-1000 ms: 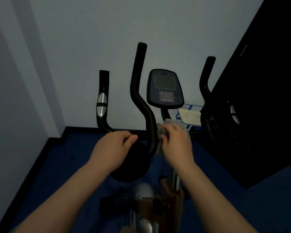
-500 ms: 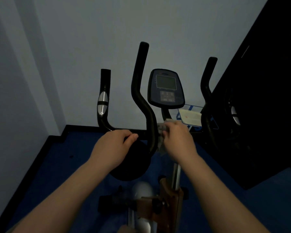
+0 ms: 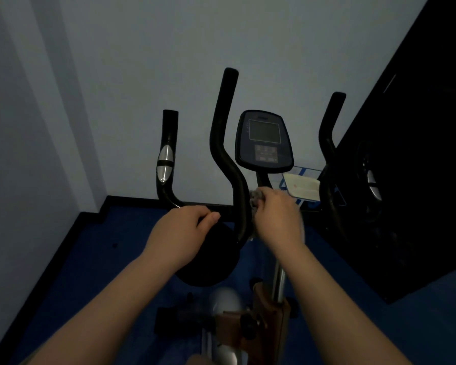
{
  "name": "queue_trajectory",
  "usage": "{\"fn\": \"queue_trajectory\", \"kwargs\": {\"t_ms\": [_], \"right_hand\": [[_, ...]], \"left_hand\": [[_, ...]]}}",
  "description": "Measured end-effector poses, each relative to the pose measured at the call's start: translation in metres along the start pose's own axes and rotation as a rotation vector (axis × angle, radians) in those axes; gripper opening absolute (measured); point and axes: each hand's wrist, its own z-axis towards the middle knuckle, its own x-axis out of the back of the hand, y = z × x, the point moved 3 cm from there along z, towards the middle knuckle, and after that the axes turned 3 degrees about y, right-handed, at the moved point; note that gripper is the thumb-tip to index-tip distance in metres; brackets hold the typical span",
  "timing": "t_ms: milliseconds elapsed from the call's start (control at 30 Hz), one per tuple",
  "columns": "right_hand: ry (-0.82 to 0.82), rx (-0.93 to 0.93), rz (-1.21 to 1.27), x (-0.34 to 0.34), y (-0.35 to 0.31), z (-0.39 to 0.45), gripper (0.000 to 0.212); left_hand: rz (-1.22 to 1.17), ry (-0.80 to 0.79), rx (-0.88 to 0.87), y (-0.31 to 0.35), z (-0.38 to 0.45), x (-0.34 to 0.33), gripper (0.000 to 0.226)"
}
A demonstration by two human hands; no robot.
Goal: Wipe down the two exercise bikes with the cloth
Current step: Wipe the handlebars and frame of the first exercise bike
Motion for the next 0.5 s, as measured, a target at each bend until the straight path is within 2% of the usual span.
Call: {"fn": "queue_trajectory", "kwargs": {"t_ms": [100,167,300,400,500], "right_hand": [[0.074,0.067,0.092,0.001,0.007,-0.037,0.040],[0.034,0.084,0.097,0.002,0.012,-0.024,0.038],[-0.007,-0.001,0.057,-0.003,0.002,0.010,0.035],[0.049,0.003,0.277,-0.005,0.005,-0.002,0.034],[0.013,-0.040,0.586,0.009,0.016,0.001,0.036]], "left_hand": [[-0.007,-0.001,0.001,0.000,-0.001,-0.001,0.032],[-0.013,-0.002,0.001,0.001,-0.001,-0.001,0.031],[-0.012,-0.011,-0.004,0.002,0.000,0.001,0.035],[-0.005,-0.009,0.002,0.002,0.000,0.002,0.038],[-0.022,-0.008,0.017,0.002,0.000,0.001,0.038]]}}
